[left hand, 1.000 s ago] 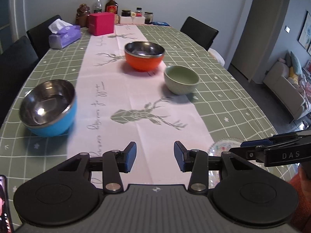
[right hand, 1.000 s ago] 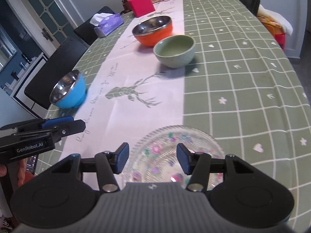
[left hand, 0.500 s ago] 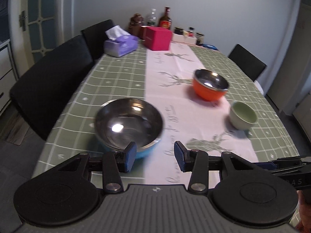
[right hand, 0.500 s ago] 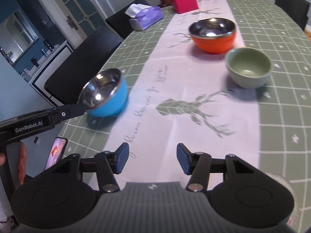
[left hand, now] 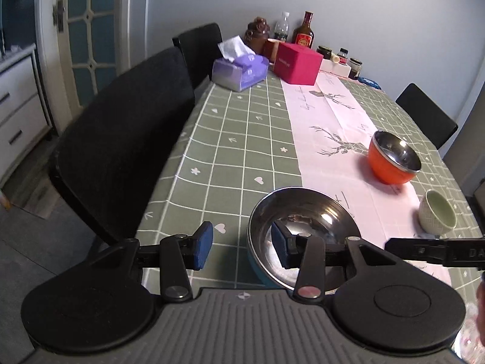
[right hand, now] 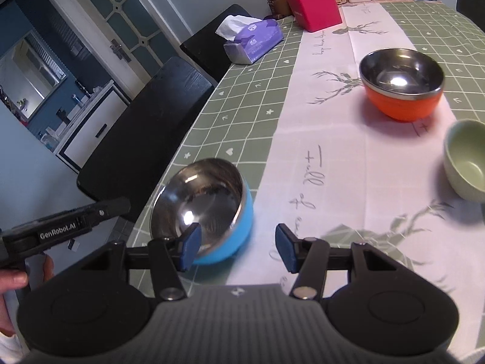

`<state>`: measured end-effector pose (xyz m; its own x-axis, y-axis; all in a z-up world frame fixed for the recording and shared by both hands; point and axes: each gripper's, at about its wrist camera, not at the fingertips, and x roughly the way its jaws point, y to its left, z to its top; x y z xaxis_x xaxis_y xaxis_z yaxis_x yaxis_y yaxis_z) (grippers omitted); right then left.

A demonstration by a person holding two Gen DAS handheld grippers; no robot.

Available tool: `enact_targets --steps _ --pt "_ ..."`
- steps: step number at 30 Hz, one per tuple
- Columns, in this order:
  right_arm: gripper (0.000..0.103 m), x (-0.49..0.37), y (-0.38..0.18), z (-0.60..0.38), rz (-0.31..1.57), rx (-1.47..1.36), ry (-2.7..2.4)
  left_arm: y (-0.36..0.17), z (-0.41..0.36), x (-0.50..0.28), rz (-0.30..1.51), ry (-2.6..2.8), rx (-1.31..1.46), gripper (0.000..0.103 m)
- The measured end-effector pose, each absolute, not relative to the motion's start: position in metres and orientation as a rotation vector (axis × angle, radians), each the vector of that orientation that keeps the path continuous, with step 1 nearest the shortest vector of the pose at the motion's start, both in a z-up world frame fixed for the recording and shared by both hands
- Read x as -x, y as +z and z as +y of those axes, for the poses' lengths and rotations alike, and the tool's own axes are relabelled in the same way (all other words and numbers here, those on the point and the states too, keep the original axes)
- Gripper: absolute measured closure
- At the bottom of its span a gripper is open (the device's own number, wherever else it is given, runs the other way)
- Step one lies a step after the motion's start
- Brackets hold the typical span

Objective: Organize plates and bowls
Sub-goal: 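Move both grippers to the rim of the blue steel bowl, then close both grippers on the blue bowl rim and lift it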

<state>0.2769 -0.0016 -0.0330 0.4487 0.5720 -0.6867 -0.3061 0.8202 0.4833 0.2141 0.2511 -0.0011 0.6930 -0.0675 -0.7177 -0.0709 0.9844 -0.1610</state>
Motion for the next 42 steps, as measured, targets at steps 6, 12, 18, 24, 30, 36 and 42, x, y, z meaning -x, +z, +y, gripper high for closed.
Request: enact_targets --steps 6,12,18,24,30,36,42 --pt "0.053 -0.294 -0.051 0.014 1.033 -0.329 0.512 -0.022 0.254 -0.231 0.857 -0.013 0.23 0.054" --pt "0.063 -0.302 -0.065 0.017 1.084 -0.356 0.503 -0.037 0.253 -0.244 0.907 -0.012 0.257 0.064" --pt "0.072 -0.306 -0.07 0.022 1.101 -0.379 0.511 -0.042 0.253 -0.248 0.925 -0.016 0.267 0.075" --pt "0.084 -0.307 -0.069 0.024 1.111 -0.401 0.513 -0.044 0.25 -0.25 0.939 -0.014 0.27 0.092" --pt "0.086 -0.304 -0.067 0.026 1.103 -0.381 0.501 -0.041 0.248 -0.248 0.947 0.01 0.283 0.094" --pt "0.087 -0.298 -0.059 0.016 1.097 -0.391 0.51 -0.029 0.239 -0.238 0.94 0.014 0.287 0.094" --pt "0.088 -0.278 -0.045 -0.009 1.083 -0.371 0.51 -0.018 0.214 -0.217 0.968 -0.008 0.28 0.094"
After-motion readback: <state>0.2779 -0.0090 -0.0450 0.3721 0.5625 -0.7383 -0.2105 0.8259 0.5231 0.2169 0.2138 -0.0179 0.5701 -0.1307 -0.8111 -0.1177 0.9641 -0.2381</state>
